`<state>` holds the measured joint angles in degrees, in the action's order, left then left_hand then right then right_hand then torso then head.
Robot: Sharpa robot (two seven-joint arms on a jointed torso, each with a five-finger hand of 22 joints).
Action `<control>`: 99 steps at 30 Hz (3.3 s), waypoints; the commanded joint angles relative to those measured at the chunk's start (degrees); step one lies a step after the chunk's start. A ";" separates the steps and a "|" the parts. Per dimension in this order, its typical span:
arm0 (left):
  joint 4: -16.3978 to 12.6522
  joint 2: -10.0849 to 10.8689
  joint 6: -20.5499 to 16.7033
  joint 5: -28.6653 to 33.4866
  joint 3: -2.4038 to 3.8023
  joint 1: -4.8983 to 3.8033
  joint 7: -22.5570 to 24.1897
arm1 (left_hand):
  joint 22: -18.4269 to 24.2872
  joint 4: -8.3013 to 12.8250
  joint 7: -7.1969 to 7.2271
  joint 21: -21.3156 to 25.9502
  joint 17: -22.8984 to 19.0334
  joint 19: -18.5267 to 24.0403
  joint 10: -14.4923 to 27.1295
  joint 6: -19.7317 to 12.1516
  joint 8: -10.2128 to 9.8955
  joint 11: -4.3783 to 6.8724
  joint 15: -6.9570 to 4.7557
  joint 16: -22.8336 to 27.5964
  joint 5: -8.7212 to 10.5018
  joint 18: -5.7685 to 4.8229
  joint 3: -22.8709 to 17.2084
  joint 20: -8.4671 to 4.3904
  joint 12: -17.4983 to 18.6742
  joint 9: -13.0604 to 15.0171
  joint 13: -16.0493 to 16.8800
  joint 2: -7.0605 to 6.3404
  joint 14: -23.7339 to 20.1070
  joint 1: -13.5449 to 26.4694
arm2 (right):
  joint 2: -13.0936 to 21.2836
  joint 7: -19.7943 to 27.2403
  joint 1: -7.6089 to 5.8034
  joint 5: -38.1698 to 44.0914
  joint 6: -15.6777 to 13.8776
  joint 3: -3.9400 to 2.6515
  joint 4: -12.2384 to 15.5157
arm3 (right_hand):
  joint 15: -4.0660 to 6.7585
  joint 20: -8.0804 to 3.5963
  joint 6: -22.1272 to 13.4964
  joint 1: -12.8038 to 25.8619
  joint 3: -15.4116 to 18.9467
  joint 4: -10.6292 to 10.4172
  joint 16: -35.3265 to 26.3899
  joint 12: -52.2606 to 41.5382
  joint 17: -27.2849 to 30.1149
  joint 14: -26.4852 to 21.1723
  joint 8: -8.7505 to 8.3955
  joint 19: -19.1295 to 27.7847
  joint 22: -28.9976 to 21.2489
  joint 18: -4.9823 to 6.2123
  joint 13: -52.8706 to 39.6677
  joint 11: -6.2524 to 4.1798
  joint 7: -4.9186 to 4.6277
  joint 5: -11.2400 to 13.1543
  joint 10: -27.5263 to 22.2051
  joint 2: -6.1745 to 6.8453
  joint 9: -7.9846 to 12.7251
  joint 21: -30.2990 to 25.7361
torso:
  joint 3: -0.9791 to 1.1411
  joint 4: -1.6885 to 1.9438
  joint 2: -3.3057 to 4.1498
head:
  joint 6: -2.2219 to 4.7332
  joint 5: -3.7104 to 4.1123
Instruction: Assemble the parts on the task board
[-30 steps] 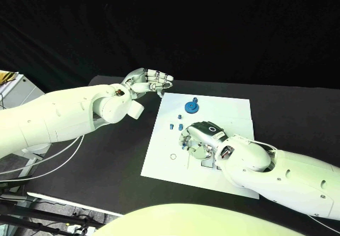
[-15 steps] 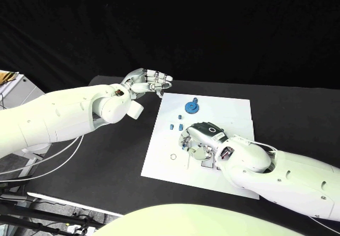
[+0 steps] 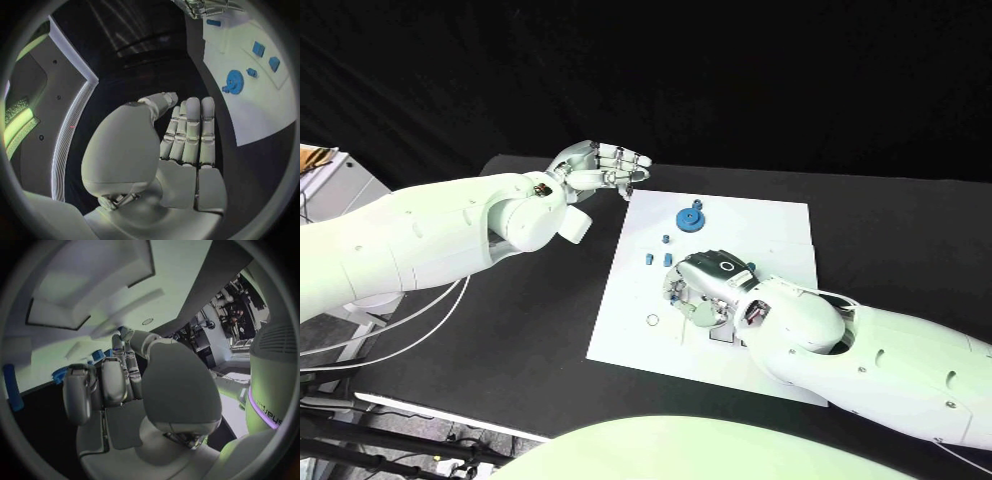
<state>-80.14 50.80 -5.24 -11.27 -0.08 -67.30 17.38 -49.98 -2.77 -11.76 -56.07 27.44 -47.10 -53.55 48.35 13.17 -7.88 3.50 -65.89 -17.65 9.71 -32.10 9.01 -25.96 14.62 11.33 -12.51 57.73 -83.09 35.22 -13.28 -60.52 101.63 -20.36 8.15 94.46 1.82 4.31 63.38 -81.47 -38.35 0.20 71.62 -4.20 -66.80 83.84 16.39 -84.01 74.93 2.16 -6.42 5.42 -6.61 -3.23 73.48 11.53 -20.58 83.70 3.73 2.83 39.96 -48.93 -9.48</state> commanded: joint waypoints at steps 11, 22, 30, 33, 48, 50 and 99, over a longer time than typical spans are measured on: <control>-0.11 -0.05 1.13 0.21 0.05 -0.10 -0.09 | -0.08 0.39 -0.05 -0.25 -0.09 0.30 0.17 -0.12 -0.10 -0.01 0.07 0.32 -0.24 0.82 0.08 0.08 -0.31 -0.10 -0.05 0.36 0.22 0.30 | 0.02 0.18 0.12 2.35 2.59 0.35 -0.43 | -0.62 0.19 -1.51 3.27 0.85 -0.05 -0.16 0.80 0.83 1.95 -1.12 -2.20 11.43 -0.12 -0.05 -2.08 -0.52 -0.13 -0.12 0.61 0.02 -3.42 | -0.03 -0.05 -0.04 | -0.02 -0.03; -0.03 -0.06 1.18 0.20 0.04 -0.10 -0.16 | -0.08 0.39 -0.05 -0.25 -0.09 0.30 0.17 -0.12 -0.10 -0.01 0.07 0.32 -0.24 0.82 0.08 0.08 -0.31 -0.10 -0.05 0.36 0.22 0.30 | 1.34 0.94 0.11 1.20 -2.80 0.38 0.52 | -2.87 2.47 -7.82 4.56 7.07 -1.89 -7.38 -1.04 11.55 -2.65 -4.44 4.13 5.11 2.86 2.32 0.65 0.06 -0.18 -13.80 2.97 0.73 -19.88 | 0.01 0.03 -0.05 | 0.33 0.24; 0.14 -0.07 1.42 0.20 0.04 -0.10 -0.31 | -0.09 0.49 -0.04 -0.24 -0.14 0.35 0.18 -0.12 -0.10 0.00 0.06 0.36 -0.24 0.83 0.04 0.09 -0.36 -0.12 -0.07 0.43 0.18 0.28 | 3.72 0.71 -0.49 0.39 -4.56 0.21 3.24 | -2.88 2.50 -7.99 3.91 8.05 -2.06 -6.71 -1.90 11.20 -2.44 -4.67 3.75 5.24 2.76 2.23 0.63 0.09 -0.20 -14.25 2.70 0.79 -19.43 | -0.04 -0.03 -0.05 | 0.69 0.48; 0.17 -0.09 1.49 0.20 0.04 -0.10 -0.35 | -0.09 0.49 -0.04 -0.24 -0.14 0.35 0.18 -0.12 -0.10 0.00 0.06 0.36 -0.24 0.83 0.04 0.09 -0.36 -0.12 -0.07 0.43 0.18 0.28 | 5.19 0.37 -1.19 -0.61 -4.48 0.01 4.54 | -2.77 2.44 -7.74 3.53 8.22 -2.15 -5.81 -2.76 10.48 -1.96 -4.64 3.14 5.66 2.55 2.10 0.51 0.11 -0.20 -13.92 2.47 0.77 -18.28 | -0.06 -0.02 -0.04 | 0.90 0.66; 0.30 -0.08 1.85 0.20 0.01 -0.08 -0.18 | -0.10 0.55 -0.05 -0.24 -0.17 0.37 0.19 -0.13 -0.10 0.00 0.06 0.38 -0.23 0.83 0.04 0.09 -0.40 -0.13 -0.07 0.43 0.17 0.30 | 14.00 -0.28 -8.51 -11.37 4.78 -1.35 5.62 | -2.22 1.84 -7.59 4.24 8.54 -3.24 -1.40 -5.50 6.62 0.41 -5.11 0.47 7.92 1.49 2.13 -0.11 -0.17 -0.15 -12.93 3.53 0.89 -12.76 | -0.14 -0.24 -0.15 | 2.59 2.73; 0.29 -0.08 1.90 0.20 0.00 -0.07 -0.15 | -0.10 0.55 -0.05 -0.24 -0.17 0.37 0.19 -0.13 -0.10 0.00 0.06 0.38 -0.23 0.83 0.04 0.09 -0.40 -0.13 -0.07 0.43 0.17 0.30 | 14.46 -0.22 -8.98 -10.91 5.83 -1.39 4.86 | -2.27 1.87 -7.76 4.15 9.02 -3.26 -1.50 -5.45 6.87 0.27 -5.25 0.59 7.82 1.55 2.21 -0.05 -0.09 -0.16 -13.45 3.73 0.94 -13.10 | -0.07 -0.16 -0.12 | 2.80 2.98; 0.66 0.02 2.44 0.20 -0.05 -0.07 -0.79 | -0.09 0.45 -0.05 -0.18 -0.27 0.43 0.23 -0.09 -0.08 -0.01 0.10 0.38 -0.24 0.83 0.07 0.13 -0.52 -0.18 -0.12 0.71 0.21 0.66 | 13.27 -1.98 -8.33 -7.95 5.36 -0.86 1.63 | 0.26 -0.27 -0.52 2.65 4.26 -4.21 1.40 -7.30 5.05 1.14 -1.57 -2.85 11.72 -0.19 0.63 -3.20 0.82 -0.12 -1.51 -1.70 -1.54 -3.84 | -0.08 -0.11 -0.03 | 2.51 3.40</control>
<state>-79.43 50.91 -3.86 -11.29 -0.17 -67.30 16.44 -49.99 -2.44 -11.76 -56.07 27.25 -47.10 -53.55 48.35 13.17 -7.88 3.50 -65.89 -17.65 9.71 -32.10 9.01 -26.13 14.52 11.30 -12.05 57.74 -82.63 48.56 -14.41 -68.91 92.47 -12.21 7.29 95.99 1.78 4.38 62.32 -78.11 -34.08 -4.11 72.84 -11.30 -61.74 83.91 14.42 -83.88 74.92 3.03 -5.63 3.02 -5.84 -2.96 70.90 11.13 -21.32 79.90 3.66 2.71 39.92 -46.40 -6.09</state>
